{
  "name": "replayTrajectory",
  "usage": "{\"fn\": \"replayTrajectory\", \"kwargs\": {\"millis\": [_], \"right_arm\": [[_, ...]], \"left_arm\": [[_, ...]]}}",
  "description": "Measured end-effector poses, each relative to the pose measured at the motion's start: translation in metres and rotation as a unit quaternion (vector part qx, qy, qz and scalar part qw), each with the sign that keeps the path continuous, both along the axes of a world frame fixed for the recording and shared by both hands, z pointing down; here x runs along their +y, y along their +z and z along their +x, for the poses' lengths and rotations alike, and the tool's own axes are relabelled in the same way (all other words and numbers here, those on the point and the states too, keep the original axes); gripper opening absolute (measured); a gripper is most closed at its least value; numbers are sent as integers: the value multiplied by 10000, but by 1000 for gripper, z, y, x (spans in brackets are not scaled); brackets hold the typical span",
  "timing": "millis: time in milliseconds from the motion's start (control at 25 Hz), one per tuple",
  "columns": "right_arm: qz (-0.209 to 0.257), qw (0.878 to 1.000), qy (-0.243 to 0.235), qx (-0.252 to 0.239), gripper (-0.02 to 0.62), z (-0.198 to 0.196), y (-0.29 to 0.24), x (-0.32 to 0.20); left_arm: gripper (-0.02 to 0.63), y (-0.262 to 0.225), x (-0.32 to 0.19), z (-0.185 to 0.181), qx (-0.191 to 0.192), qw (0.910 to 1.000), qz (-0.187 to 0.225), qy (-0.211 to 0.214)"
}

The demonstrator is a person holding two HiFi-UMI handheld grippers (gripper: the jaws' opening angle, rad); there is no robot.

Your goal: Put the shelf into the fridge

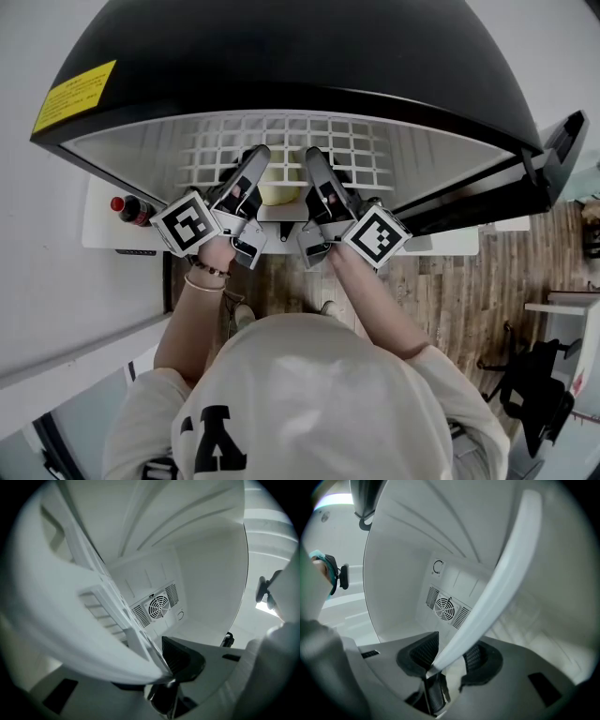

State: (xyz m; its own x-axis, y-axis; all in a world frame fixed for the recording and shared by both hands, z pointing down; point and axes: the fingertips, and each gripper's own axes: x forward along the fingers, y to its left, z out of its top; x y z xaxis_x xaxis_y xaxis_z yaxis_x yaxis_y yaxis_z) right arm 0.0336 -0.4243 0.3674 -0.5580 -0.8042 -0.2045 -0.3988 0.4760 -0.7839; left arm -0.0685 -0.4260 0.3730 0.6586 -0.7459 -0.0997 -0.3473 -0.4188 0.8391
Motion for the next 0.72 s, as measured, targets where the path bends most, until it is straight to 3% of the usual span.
{"fn": "replayTrajectory", "kwargs": {"millis": [120, 400, 720], "right_arm": [[181, 9998, -49, -30, 158, -3, -7, 0], [-48, 9986, 485, 180, 158, 6, 2, 13], [1, 9977, 551, 391, 158, 10, 10, 50]], "left_arm": [[123, -3, 1, 1, -48, 9998, 184, -6], [161, -8, 18, -6, -700, 9944, 624, -483], [166, 0, 63, -3, -1380, 9838, 916, -688]]}}
